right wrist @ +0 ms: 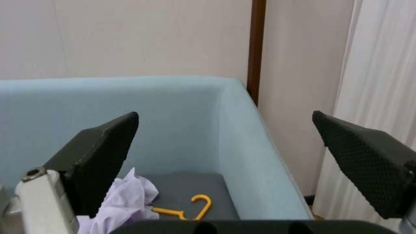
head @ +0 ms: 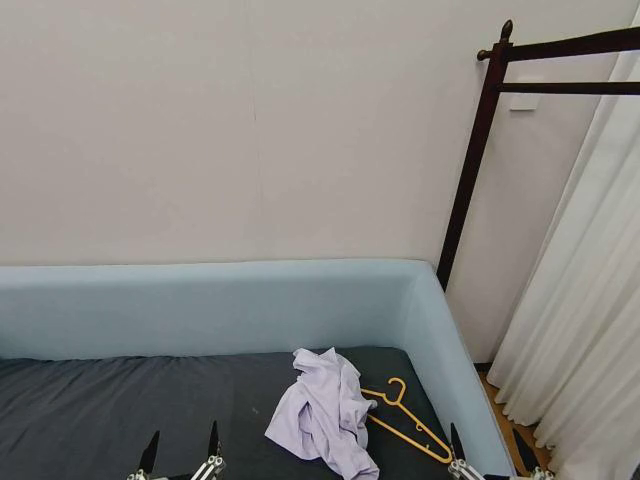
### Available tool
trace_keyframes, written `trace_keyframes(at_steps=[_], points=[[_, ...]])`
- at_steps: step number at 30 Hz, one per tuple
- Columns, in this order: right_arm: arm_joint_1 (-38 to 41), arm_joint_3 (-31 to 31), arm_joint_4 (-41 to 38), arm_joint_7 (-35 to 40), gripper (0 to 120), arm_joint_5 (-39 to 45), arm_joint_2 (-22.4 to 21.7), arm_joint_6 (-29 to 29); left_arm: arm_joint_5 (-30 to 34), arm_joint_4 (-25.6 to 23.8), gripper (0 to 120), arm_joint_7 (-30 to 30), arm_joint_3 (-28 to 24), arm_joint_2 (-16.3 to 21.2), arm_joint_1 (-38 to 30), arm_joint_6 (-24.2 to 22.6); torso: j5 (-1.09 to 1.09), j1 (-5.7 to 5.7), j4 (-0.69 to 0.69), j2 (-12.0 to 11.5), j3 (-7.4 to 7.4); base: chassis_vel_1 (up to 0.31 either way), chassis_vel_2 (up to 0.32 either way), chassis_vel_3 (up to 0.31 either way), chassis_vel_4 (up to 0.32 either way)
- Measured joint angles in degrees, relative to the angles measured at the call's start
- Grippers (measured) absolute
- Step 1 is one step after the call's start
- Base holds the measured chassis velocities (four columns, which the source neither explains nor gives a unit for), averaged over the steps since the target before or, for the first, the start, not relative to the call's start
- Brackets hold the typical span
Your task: Pick up the clothes from the sofa and hang them on the clothes hanger.
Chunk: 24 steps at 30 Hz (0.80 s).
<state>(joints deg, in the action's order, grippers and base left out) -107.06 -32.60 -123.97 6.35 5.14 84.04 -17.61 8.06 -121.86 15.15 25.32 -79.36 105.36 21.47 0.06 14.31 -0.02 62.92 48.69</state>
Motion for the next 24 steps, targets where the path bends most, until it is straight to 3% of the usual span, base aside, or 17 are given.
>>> trace_keyframes(at_steps=[7, 14, 19, 24], points=[[0.7, 0.8, 0.2, 0.1, 100, 3.2, -1.6, 1.9, -0.2, 0.7, 100, -0.4, -0.3, -0.2, -0.3, 0.9, 0.0, 0.0, 0.0, 0.0, 0.0, 0.0, 0.0, 0.0, 0.0], [5.3, 0.1, 3.0, 1.3, 100, 15.5, -9.7, 7.8, -0.2, 1.0, 100, -1.2, -0.1, -0.1, -0.7, 0.9, 0.02, 0.0, 0.01, 0.0, 0.0, 0.0, 0.0, 0.0, 0.0], [5.5, -0.9, 3.3, 1.4, 100, 19.9, -12.2, 9.7, 0.1, 1.9, 100, -1.5, -0.7, 0.5, -1.1, 0.9, 0.01, 0.01, -0.01, 0.0, 0.0, 0.0, 0.0, 0.0, 0.0], [12.6, 1.6, 3.6, 2.8, 100, 26.4, -20.3, 15.7, 0.5, 3.1, 100, -1.6, -1.3, 1.5, -0.7, 0.8, 0.01, 0.0, 0.0, 0.0, 0.0, 0.0, 0.0, 0.0, 0.0]])
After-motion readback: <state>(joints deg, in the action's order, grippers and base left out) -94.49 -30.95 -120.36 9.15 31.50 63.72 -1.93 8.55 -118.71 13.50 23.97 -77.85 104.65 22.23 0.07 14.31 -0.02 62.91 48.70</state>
